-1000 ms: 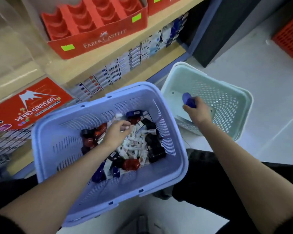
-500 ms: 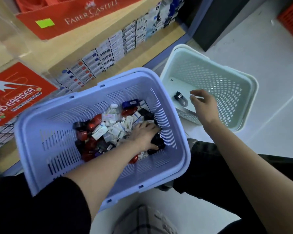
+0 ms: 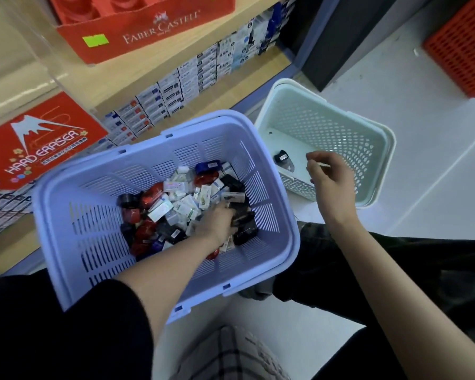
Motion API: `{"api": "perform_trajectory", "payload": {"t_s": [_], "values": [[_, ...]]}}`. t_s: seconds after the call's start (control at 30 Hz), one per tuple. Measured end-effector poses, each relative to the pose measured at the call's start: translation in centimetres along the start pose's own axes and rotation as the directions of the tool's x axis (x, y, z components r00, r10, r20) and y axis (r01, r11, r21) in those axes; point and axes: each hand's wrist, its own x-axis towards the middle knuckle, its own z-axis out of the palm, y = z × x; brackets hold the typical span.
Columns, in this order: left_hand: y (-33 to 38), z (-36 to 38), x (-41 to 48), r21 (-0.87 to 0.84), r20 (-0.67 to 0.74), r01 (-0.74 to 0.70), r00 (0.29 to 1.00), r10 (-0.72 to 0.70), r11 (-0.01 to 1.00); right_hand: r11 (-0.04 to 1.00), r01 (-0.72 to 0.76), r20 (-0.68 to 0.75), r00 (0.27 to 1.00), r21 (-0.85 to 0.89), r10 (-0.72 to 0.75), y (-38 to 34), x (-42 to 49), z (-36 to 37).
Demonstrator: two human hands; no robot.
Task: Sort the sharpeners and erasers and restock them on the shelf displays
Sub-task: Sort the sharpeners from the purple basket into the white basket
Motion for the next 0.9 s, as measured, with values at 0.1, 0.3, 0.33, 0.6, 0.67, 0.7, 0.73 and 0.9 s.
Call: {"api": "perform_trajectory", "payload": {"t_s": [0.1, 0.3, 0.33, 0.6, 0.67, 0.7, 0.73, 0.9], "values": [[-2.0, -2.0, -2.0, -0.358, -0.031, 0.107, 0.991, -0.126, 0.928, 0.969, 0.239, 0.034, 0.971, -0.066, -0.237, -2.1, -2.0, 0.7], [-9.6, -5.0, -6.6, -0.561, -0.152, 0.207, 0.926, -0.346, 0.802, 0.881, 0.389, 0.546, 0.815, -0.267, -0.194, -1.4, -2.1, 10.3], [-10.7, -5.3, -7.0, -0.585, -0.153, 0.227, 0.912, -0.381, 0.779, 0.873, 0.365, 0.582, 0.804, -0.324, -0.12, -0.3, -1.3, 12.4], [-12.2, -6.6, -6.0, -0.731, -0.047, 0.201, 0.939, -0.341, 0.653, 0.717, 0.44, 0.616, 0.788, -0.541, -0.019, 6.5, 4.5, 19.6], [-12.1, -6.4, -5.8, -0.742, -0.01, 0.208, 0.947, -0.32, 0.638, 0.699, 0.468, 0.632, 0.774, -0.54, -0.03, 7.1, 4.4, 19.7], [-12.1, -6.4, -5.7, -0.742, 0.0, 0.212, 0.949, -0.316, 0.636, 0.679, 0.486, 0.637, 0.77, -0.549, -0.037, 7.4, 4.2, 19.8], [-12.1, -6.3, -5.7, -0.742, 0.005, 0.215, 0.949, -0.316, 0.635, 0.648, 0.507, 0.635, 0.771, -0.569, -0.046, 7.5, 4.0, 19.9], [-12.4, -5.9, -6.2, -0.749, -0.007, 0.222, 0.939, -0.344, 0.624, 0.573, 0.545, 0.624, 0.778, -0.612, -0.072, 6.5, 3.7, 20.2]]}}
